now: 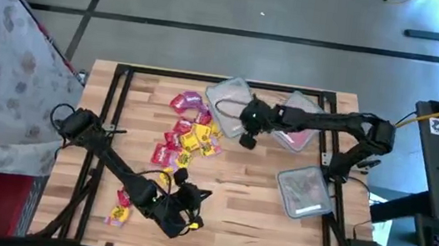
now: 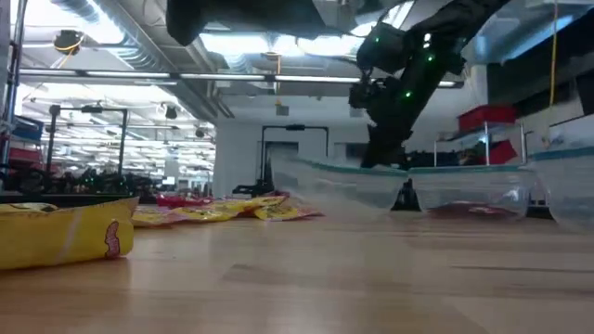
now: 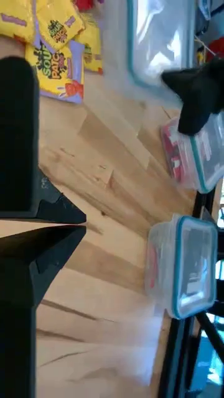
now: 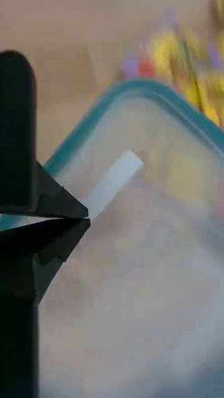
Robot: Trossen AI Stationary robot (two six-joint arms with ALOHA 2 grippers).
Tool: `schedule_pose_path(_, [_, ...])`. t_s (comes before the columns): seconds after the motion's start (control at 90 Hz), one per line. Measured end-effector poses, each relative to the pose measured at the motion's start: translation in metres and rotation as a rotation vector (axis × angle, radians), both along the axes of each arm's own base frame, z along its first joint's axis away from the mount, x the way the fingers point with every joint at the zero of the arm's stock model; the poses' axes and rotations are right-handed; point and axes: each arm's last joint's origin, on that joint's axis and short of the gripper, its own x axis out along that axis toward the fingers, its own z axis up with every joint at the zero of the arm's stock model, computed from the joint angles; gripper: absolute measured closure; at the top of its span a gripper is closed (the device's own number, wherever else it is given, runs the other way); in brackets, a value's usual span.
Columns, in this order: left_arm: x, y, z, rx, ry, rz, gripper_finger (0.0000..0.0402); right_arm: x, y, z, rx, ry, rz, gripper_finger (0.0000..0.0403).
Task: Sort candy
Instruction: Open the rectangular transparent food container
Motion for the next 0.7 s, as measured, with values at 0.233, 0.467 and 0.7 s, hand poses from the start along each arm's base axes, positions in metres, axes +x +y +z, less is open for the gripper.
schedule_pose_path(0.233, [0.001,0.001,0.001,-0.012,-0.022,0.023,0.0402,0.006,0.062,0.016,0.129,0.051,0.164,0.0403])
schedule_pose_path(0.467, [0.002,0.001,0.002,-0.021,-0.038,0.024,0.0402,0.005,0.124,0.033,0.167,0.081,0.377,0.0403])
schedule_pose_path(0.7, [0.002,0.002,0.015,0.013,-0.090,0.079,0.0402,0.009,0.138,0.060,-0.004,0.084,0.365,0.0403])
